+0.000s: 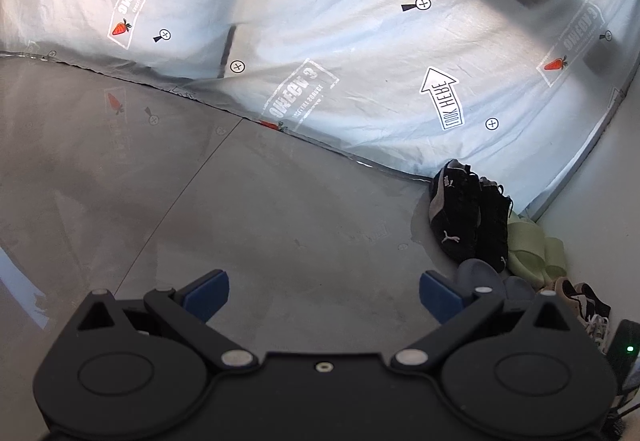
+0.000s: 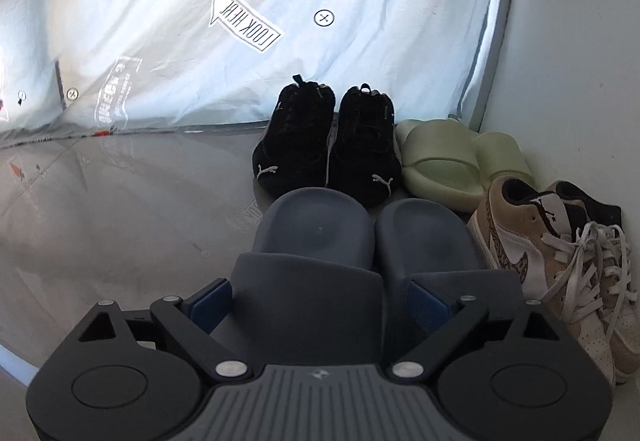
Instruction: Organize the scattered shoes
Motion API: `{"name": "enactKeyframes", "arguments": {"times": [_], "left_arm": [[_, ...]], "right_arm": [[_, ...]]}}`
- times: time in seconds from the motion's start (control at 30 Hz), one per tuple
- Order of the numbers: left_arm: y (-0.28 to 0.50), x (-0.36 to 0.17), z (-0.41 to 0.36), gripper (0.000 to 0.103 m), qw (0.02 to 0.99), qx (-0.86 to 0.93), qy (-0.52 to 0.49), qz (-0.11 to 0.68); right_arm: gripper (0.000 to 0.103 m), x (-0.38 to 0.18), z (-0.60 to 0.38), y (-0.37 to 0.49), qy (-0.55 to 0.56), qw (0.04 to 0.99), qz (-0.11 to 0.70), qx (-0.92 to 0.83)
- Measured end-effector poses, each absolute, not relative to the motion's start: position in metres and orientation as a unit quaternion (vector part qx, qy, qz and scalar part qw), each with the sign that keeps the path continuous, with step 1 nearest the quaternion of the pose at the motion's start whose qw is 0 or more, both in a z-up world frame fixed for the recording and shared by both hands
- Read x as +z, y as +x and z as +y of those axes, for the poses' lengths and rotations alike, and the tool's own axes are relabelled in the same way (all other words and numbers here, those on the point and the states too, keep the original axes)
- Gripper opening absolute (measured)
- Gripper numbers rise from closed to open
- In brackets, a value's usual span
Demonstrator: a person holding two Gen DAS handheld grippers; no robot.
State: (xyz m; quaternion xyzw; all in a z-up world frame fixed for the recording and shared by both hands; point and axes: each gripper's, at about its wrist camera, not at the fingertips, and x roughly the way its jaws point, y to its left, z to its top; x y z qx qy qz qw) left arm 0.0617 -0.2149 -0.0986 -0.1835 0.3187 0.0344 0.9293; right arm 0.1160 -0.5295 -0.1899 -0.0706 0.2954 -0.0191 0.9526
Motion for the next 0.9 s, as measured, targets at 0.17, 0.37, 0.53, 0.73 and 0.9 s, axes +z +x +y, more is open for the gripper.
{"name": "enactKeyframes", "arguments": {"times": [0.17, 0.37, 0.53, 0.73, 0.9], "left_arm": [[0.039, -0.093, -0.206, 0.103, 0.936, 0.061, -0.176, 0.3], [-0.019, -0.08, -0.184, 0.103, 0.937, 0.112, -0.174, 0.28], [-0.062, -0.075, -0.157, 0.103, 0.931, 0.151, -0.173, 0.283], [-0.077, -0.076, -0.119, 0.103, 0.931, 0.145, -0.178, 0.285], [-0.082, -0.079, -0.088, 0.103, 0.934, 0.111, -0.175, 0.29]], "right_arm": [[0.103, -0.176, -0.554, 0.101, -0.036, 0.957, 0.288, -0.026], [0.103, -0.163, -0.576, 0.082, -0.002, 0.959, 0.281, -0.036], [0.103, -0.163, -0.568, 0.069, 0.002, 0.956, 0.292, -0.029], [0.103, -0.159, -0.54, 0.042, 0.006, 0.957, 0.291, -0.012], [0.103, -0.155, -0.506, 0.019, 0.004, 0.957, 0.289, -0.003]]}}
